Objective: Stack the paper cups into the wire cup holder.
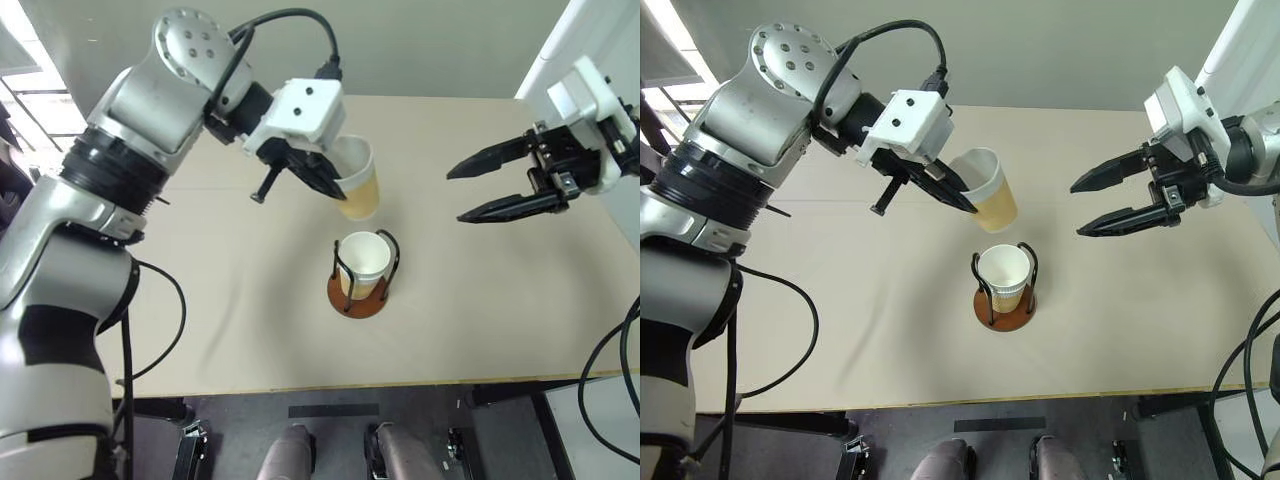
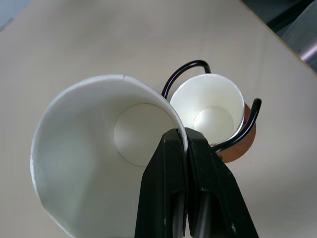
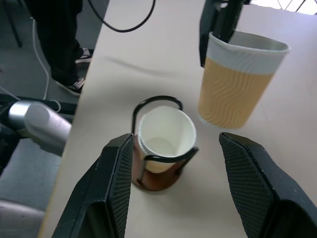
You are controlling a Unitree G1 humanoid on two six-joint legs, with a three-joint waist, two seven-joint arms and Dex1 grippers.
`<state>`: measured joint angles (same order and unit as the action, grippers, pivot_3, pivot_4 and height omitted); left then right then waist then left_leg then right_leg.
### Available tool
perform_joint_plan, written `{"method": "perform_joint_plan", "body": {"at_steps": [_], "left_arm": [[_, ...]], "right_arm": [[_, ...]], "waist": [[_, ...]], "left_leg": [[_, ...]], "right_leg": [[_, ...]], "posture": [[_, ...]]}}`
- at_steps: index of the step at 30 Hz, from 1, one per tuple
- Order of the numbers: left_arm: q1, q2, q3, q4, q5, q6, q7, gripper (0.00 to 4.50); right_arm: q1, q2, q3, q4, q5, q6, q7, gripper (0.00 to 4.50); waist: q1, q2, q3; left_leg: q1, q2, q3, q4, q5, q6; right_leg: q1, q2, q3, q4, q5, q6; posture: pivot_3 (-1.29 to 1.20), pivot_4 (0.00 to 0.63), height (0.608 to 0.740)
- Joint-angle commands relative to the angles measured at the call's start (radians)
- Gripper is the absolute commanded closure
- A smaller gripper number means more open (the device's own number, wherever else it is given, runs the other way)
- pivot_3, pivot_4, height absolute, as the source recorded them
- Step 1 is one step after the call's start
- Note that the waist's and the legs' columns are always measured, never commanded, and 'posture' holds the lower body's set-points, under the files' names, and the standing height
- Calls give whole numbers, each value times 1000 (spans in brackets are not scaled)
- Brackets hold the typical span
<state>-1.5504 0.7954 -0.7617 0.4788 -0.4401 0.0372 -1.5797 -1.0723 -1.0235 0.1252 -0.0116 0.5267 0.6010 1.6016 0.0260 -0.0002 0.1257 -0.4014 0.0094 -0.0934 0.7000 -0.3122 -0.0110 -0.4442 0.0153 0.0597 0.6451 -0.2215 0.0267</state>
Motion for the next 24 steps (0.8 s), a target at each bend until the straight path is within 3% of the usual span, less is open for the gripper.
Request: {"method": "perform_joint_plan", "body": {"at_steps": [1,24], "left_arm": [[-42,9,-20,-12,-50,-14,-35,4489],[-19,54,-136,-129,-199,12,-35,4489]], "right_arm": [[-30,-19,-66,-62,38,28,-8,1757],[-86,-55,-52,-26,-19,-4,11,1757]], "waist": [[0,0,0],[5,2,1]], "left_leg": [[0,0,0,0,0,0],[0,-1,0,2,1,1]], "right_leg": [[0,0,0,0,0,0],[0,0,0,0,1,2]], "posture": [[0,150,740],[0,150,740]]}}
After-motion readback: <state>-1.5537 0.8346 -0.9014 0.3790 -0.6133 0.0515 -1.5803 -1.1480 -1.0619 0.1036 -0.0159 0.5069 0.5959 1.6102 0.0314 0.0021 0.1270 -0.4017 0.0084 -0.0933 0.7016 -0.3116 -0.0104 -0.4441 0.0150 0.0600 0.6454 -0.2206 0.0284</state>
